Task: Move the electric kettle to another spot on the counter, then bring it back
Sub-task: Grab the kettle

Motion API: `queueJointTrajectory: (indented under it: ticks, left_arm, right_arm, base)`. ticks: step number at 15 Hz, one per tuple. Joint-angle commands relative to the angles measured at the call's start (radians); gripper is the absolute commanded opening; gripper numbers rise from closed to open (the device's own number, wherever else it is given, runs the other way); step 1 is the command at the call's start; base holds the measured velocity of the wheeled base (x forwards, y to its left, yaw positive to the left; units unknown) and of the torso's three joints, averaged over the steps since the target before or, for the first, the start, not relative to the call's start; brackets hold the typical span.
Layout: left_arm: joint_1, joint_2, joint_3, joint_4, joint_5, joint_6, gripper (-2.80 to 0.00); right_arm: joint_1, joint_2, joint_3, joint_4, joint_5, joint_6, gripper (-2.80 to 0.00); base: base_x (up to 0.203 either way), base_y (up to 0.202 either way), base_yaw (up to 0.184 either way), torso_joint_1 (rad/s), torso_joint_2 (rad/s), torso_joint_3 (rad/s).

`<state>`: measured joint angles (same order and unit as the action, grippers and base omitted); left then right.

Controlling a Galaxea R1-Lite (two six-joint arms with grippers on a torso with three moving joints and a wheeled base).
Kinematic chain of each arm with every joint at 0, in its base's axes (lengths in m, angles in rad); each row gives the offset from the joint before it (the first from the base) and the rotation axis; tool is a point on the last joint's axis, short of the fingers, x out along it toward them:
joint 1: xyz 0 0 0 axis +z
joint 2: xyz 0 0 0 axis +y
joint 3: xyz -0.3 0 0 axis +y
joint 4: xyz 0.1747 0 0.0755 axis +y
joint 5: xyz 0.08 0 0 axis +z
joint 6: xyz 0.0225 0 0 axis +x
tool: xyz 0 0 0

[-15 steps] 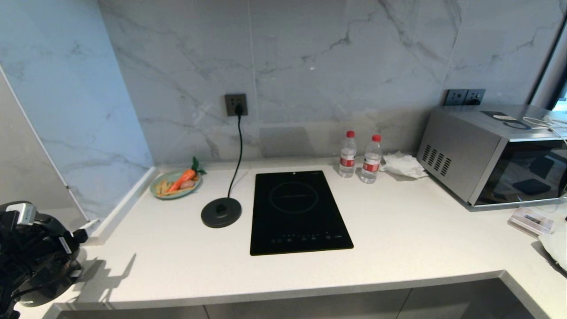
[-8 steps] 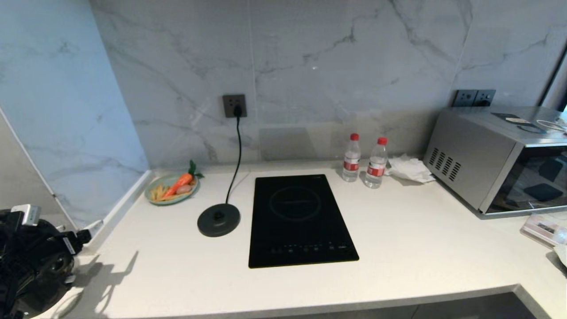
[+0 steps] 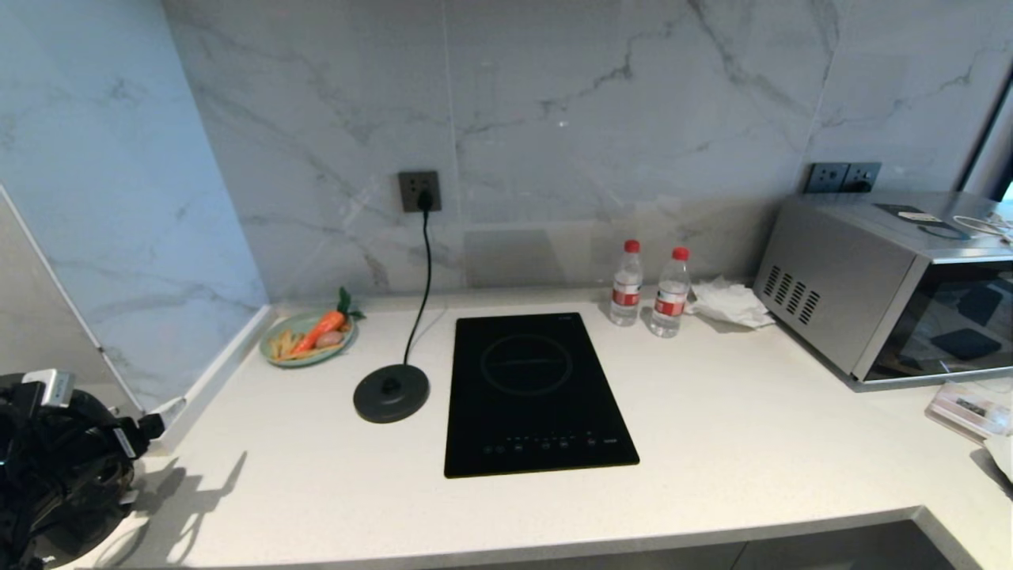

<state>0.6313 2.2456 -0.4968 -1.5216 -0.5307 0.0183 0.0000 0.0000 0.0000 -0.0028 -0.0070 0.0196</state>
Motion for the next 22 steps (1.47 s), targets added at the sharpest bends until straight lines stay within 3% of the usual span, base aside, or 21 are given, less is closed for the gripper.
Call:
queueJointTrajectory:
  ticks: [1, 6, 12, 13, 22]
  left_arm:
    - [-0.004, 0.011, -0.005, -0.008, 0.011, 0.000, 0.00]
    - [-0.001, 0.015, -0.029, -0.008, 0.123, -0.042, 0.00]
    - [0.015, -0.001, -0.029, -0.008, 0.130, -0.078, 0.00]
    - [0.013, -0.005, -0.029, -0.008, 0.130, -0.083, -2.80]
    - [0.010, -0.003, -0.035, -0.008, 0.126, -0.084, -2.80]
  right_arm:
    - [0.000, 0.000, 0.000, 0.000, -0.001, 0.000, -2.80]
    - [0.000, 0.000, 0.000, 0.000, -0.001, 0.000, -2.80]
    - [0.000, 0.000, 0.000, 0.000, -0.001, 0.000, -2.80]
    - [0.000, 0.000, 0.000, 0.000, 0.001, 0.000, -2.80]
    - [0.000, 0.000, 0.000, 0.000, -0.001, 0.000, -2.80]
  base:
    - [0.000, 0.000, 0.000, 0.000, 0.00, 0.000]
    - [0.000, 0.000, 0.000, 0.000, 0.00, 0.000]
    - [0.000, 0.000, 0.000, 0.000, 0.00, 0.000]
    - [0.000, 0.000, 0.000, 0.000, 0.00, 0.000]
    - [0.000, 0.000, 0.000, 0.000, 0.00, 0.000]
